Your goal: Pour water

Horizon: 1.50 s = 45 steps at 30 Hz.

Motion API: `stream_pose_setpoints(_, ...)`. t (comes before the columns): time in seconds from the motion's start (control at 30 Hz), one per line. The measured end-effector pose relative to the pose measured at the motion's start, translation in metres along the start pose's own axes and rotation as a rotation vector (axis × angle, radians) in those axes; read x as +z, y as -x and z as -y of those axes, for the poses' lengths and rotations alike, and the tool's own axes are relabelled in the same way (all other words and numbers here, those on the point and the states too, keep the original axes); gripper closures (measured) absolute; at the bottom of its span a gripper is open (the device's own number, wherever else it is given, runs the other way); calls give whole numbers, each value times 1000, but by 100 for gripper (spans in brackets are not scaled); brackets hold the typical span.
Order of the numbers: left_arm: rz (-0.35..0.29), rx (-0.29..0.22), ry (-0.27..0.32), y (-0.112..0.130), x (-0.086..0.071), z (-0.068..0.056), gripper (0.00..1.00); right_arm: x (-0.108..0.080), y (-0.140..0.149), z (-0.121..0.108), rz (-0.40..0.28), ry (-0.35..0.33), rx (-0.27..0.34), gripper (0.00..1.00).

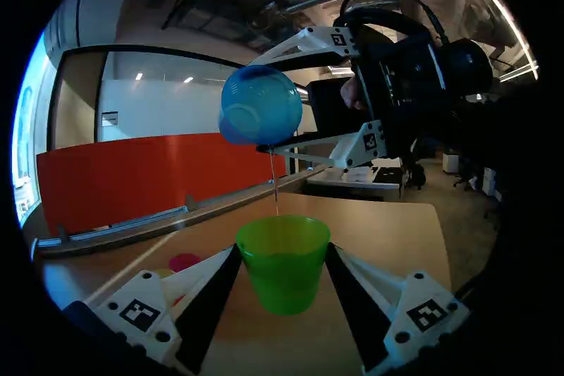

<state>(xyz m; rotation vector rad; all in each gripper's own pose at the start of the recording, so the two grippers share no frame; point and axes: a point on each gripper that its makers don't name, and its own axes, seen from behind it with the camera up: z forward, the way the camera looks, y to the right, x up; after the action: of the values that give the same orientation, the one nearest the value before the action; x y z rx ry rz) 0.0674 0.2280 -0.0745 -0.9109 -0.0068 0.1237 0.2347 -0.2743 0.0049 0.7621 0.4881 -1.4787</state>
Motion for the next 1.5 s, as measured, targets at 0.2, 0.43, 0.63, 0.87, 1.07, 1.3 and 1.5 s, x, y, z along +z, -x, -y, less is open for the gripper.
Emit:
stream_pose_setpoints(0.2,1,1,2,0,1,0,15,0,0,-1,-1,1,-2,10)
stream_pose_setpoints(0.43,1,2,2,0,1,0,15,0,0,0,0,1,-6,10)
stream_pose_setpoints(0.63,1,1,3,0,1,0,15,1,0,-1,1,1,-8,10)
stream_pose_setpoints(0.87,1,1,6,0,1,-1,15,0,-1,-1,0,3,-12,10)
stream_pose_setpoints(1.07,1,3,9,0,1,-3,15,0,0,-1,0,2,-16,10)
stream_pose_setpoints(1.3,1,2,9,0,2,-3,15,-1,0,-1,-1,1,-26,10)
stream_pose_setpoints(1.5,0,2,10,-1,2,-4,15,-2,0,-1,-1,1,-33,10)
